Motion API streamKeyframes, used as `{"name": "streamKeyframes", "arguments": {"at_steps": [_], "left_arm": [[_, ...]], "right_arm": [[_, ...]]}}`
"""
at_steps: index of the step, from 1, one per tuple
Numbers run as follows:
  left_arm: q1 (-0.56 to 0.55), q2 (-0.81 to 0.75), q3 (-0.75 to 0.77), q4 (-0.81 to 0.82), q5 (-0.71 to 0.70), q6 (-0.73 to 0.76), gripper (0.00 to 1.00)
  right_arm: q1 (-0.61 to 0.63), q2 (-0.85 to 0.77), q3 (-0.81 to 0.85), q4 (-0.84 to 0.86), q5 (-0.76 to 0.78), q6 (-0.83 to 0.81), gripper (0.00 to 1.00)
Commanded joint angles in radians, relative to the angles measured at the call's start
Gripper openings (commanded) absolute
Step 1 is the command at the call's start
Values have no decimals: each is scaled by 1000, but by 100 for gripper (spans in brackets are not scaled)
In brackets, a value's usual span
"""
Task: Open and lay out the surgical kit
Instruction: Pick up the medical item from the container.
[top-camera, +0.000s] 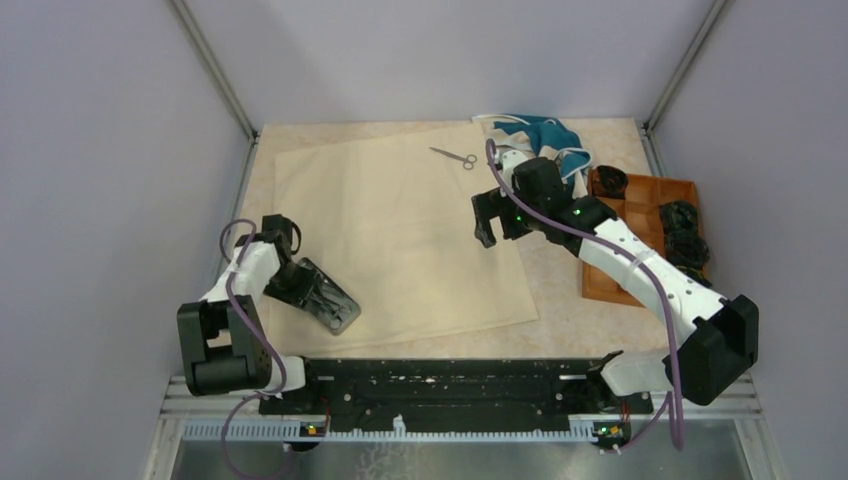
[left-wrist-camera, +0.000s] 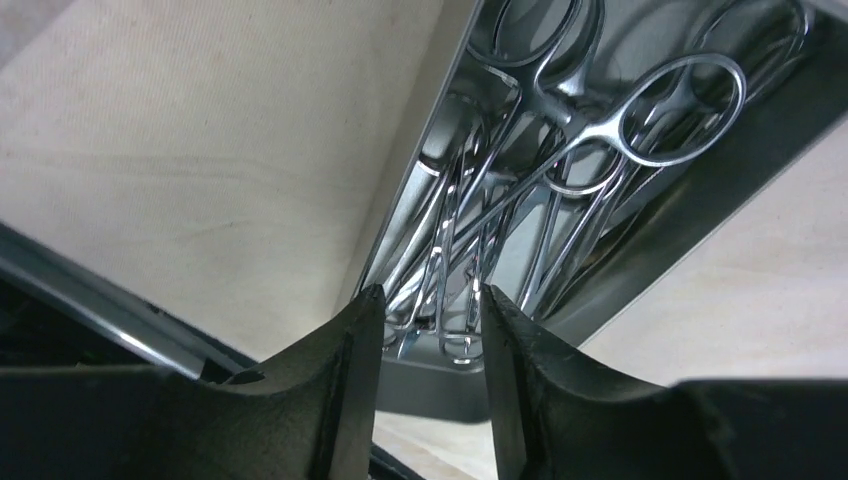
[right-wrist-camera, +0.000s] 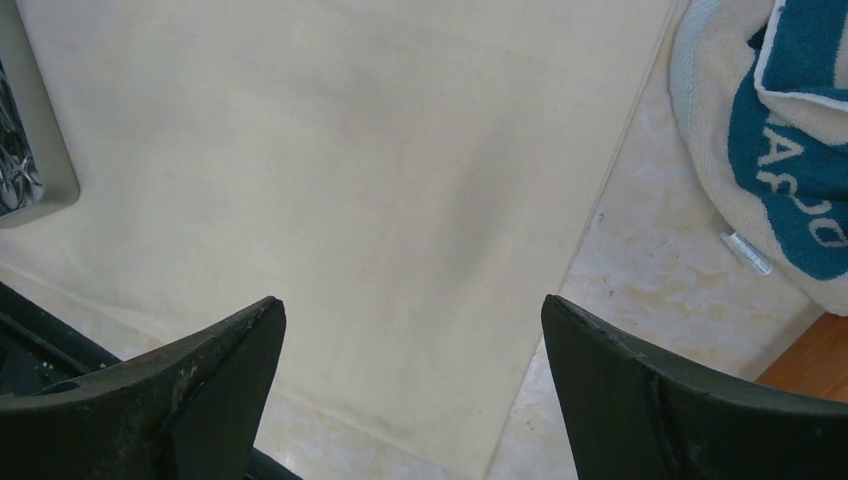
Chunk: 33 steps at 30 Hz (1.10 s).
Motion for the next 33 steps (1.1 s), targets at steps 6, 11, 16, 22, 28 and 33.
{"name": "streamKeyframes", "arguments": {"at_steps": [6, 11, 16, 22, 28, 33], "left_arm": [[29, 76, 3, 148, 6, 35, 42], [31, 91, -2, 198, 30, 37, 34], [30, 98, 17, 164, 42, 37, 15], [29, -8, 44, 73, 2, 40, 6], [29, -120, 58, -1, 20, 52, 0], [30, -162, 47, 15, 92, 106, 0]], "right_arm": [[-14, -34, 26, 14, -4, -6, 99], [-14, -24, 37, 12, -3, -2, 99], [-14, -17, 52, 4, 0, -9, 99], [-14, -11, 50, 15, 5, -18, 99], [-14, 10, 48, 32, -29, 4, 99], [-14, 32, 46, 53, -94, 32, 99]]}}
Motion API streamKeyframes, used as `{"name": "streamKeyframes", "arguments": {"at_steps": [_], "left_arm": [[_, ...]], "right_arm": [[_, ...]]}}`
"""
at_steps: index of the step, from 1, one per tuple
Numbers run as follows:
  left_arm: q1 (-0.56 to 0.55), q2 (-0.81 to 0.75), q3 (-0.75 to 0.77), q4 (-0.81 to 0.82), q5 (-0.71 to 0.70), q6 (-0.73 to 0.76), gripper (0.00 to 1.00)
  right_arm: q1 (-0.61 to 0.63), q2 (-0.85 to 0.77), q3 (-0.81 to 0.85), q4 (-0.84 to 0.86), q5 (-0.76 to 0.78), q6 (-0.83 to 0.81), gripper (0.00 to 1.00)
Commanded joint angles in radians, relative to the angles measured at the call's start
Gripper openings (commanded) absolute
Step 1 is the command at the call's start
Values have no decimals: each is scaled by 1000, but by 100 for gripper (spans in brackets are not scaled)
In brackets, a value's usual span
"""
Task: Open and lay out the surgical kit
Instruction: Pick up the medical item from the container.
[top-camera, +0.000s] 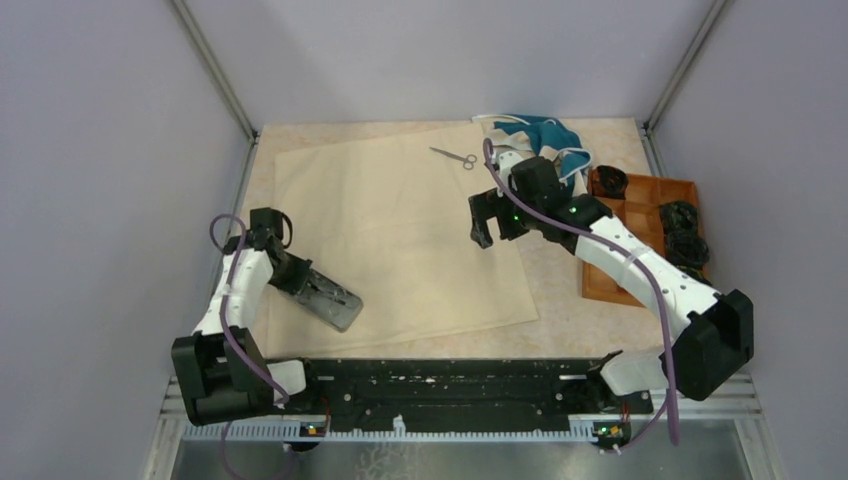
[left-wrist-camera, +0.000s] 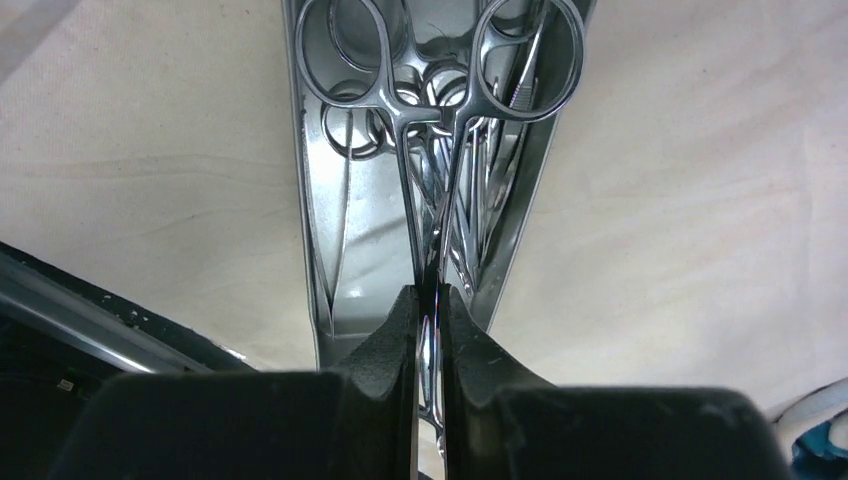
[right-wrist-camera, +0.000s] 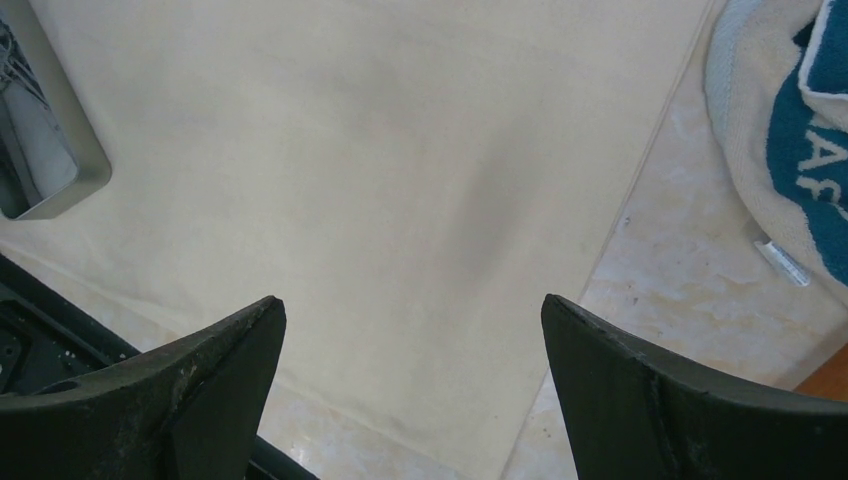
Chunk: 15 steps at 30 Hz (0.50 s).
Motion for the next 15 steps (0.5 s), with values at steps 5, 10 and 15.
{"name": "streamKeyframes", "arguments": {"at_steps": [5, 10, 15], "left_arm": [[5, -39, 27, 13, 114, 121, 0], [5, -55, 19, 24, 116, 119, 0], [5, -59, 4, 25, 162, 90, 0]], "right_arm": [[-3, 66, 56, 51, -184, 52, 99], [20, 140, 75, 86, -336, 65, 99], [101, 314, 118, 299, -600, 257, 94]]}}
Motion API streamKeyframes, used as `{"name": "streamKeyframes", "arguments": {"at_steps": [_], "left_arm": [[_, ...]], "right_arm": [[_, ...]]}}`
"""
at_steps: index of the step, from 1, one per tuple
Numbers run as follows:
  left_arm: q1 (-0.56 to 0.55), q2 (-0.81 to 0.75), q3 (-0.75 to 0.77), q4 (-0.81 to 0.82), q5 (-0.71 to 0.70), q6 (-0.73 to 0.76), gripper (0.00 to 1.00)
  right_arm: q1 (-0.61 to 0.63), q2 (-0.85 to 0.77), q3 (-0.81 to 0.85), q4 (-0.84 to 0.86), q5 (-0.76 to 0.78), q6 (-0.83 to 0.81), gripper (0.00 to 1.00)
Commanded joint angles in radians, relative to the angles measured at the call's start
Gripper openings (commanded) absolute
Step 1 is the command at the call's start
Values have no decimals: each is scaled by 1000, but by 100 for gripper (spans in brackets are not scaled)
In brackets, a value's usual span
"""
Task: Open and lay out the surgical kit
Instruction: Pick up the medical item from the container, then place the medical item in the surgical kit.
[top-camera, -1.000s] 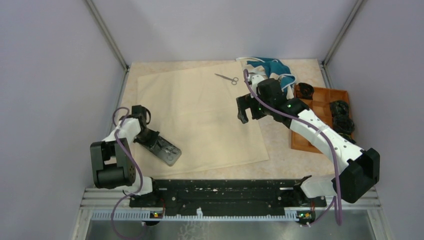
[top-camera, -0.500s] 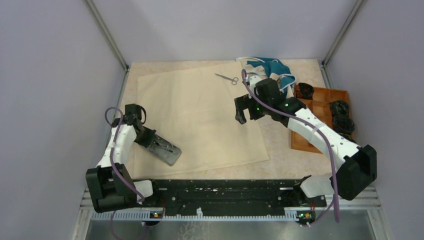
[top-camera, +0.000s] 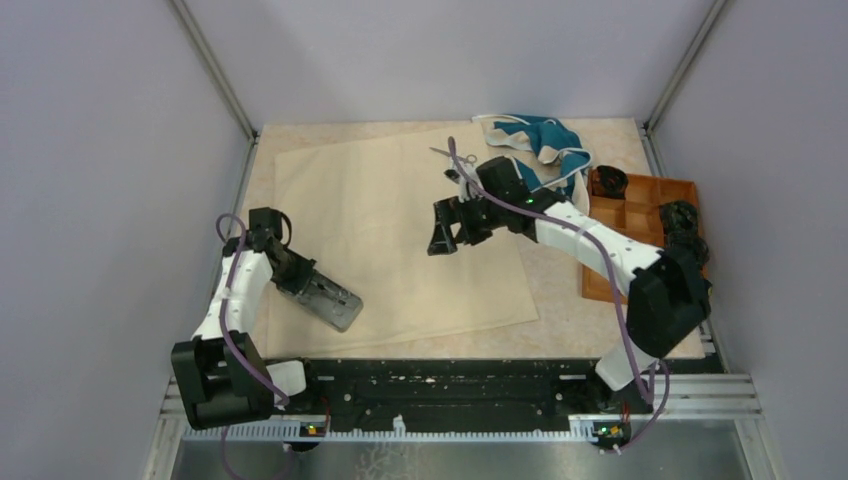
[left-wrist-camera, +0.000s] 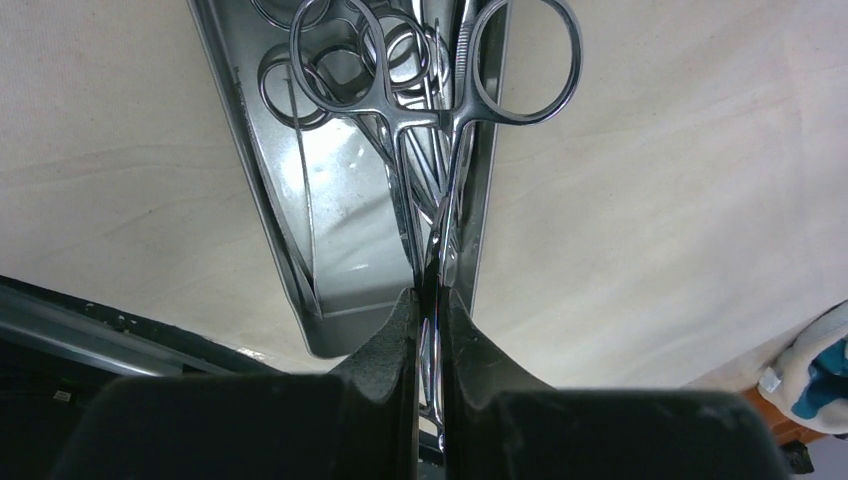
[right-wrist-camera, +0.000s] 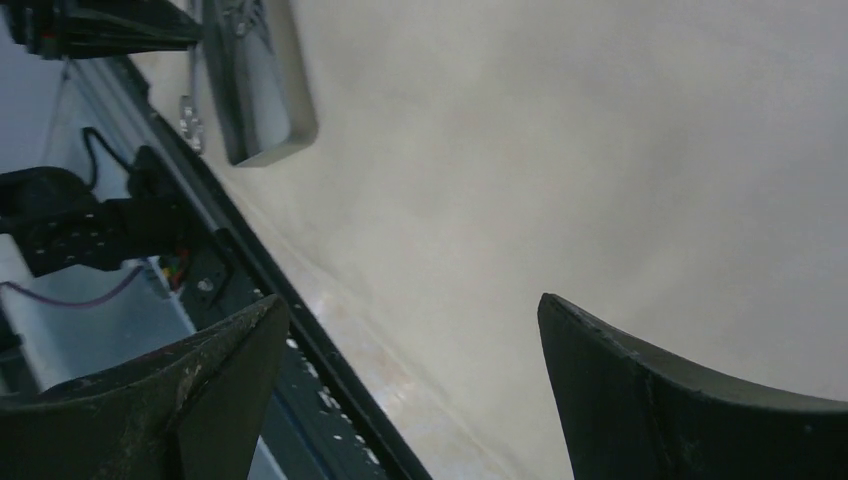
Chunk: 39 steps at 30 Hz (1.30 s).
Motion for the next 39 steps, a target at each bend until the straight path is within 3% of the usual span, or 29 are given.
{"name": "streamKeyframes", "arguments": {"at_steps": [1, 3, 8, 10, 11, 18, 23, 31, 39], "left_arm": [[4, -32, -4, 25, 58, -18, 0], [5, -34, -17, 24, 57, -36, 0], [6, -23, -43, 4, 49, -91, 0], [8, -19, -43, -16, 47, -108, 0], [8, -18, -43, -22, 45, -115, 0], [10, -13, -37, -28, 32, -145, 0], [16, 1, -14, -50, -1, -128, 0], [31, 27, -2, -45, 53, -83, 0], [35, 49, -13, -37, 88, -83, 0]], "right_arm": [[97, 157, 87, 262, -249, 204, 91], [156, 240, 127, 328, -250, 249, 86], [254, 415, 294, 292, -187, 209, 77], [270, 460, 303, 352, -231, 241, 59], [281, 477, 314, 354, -243, 240, 55], [351, 522, 336, 380, -244, 219, 56], [361, 551, 342, 394, -216, 268, 42], [366, 576, 346, 415, -240, 269, 33], [375, 592, 384, 363, -218, 215, 37]]}}
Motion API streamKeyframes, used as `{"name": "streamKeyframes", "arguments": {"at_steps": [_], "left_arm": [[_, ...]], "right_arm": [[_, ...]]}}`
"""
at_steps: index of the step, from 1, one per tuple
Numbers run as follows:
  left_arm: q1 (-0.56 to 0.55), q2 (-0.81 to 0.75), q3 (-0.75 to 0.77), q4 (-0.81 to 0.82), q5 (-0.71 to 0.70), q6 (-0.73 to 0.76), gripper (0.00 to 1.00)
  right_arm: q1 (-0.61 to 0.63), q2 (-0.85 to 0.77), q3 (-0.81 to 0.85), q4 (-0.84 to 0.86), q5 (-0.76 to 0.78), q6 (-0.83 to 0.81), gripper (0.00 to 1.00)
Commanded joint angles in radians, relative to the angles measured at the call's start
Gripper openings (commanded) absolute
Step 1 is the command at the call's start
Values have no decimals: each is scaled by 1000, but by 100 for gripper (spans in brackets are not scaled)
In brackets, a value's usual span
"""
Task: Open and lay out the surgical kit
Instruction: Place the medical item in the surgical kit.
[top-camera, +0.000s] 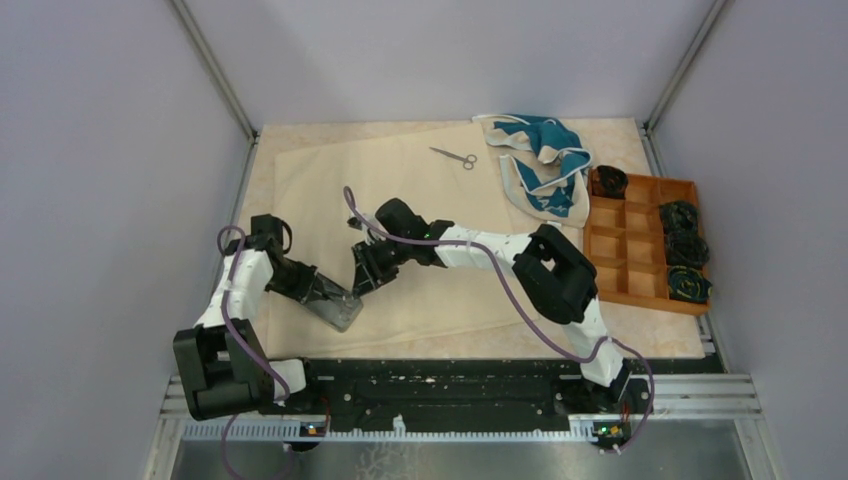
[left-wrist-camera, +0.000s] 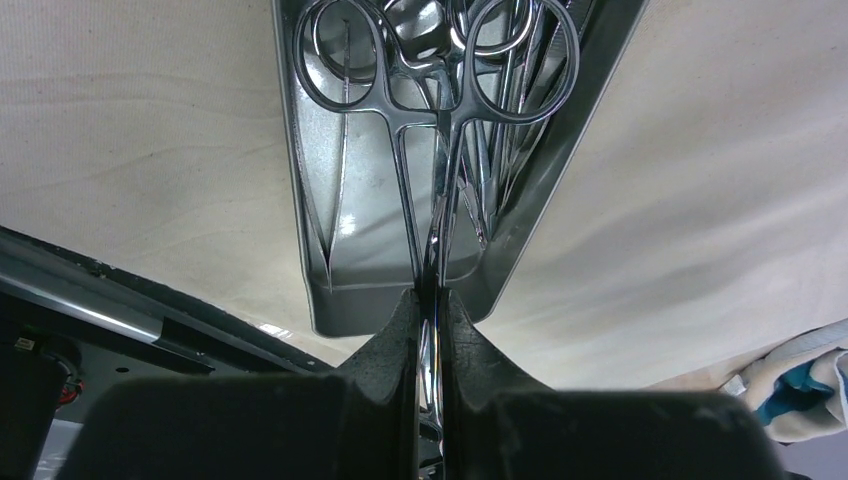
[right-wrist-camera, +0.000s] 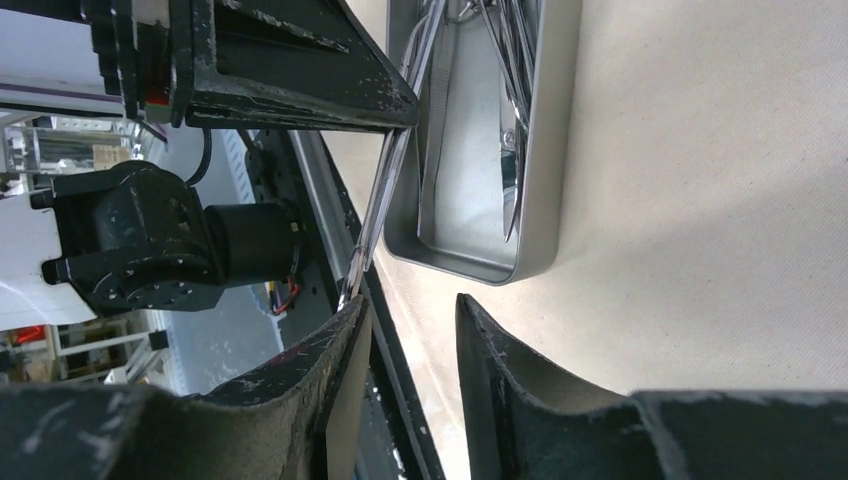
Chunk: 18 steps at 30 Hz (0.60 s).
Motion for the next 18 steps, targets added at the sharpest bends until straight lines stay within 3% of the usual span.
{"name": "streamKeyframes", "arguments": {"at_steps": [1, 6, 11, 18], "left_arm": [[9, 8, 23, 9, 39, 13, 0], [15, 16, 13, 30, 60, 3, 0], [16, 33, -13, 53, 93, 12, 0], [15, 48, -32, 90, 130, 17, 0]], "right_arm": [[17, -8, 55, 6, 10, -52, 38], [17, -75, -4, 1, 58, -97, 44], [17, -158, -110, 110, 64, -126, 52], [26, -111, -60, 93, 39, -139, 53]]}}
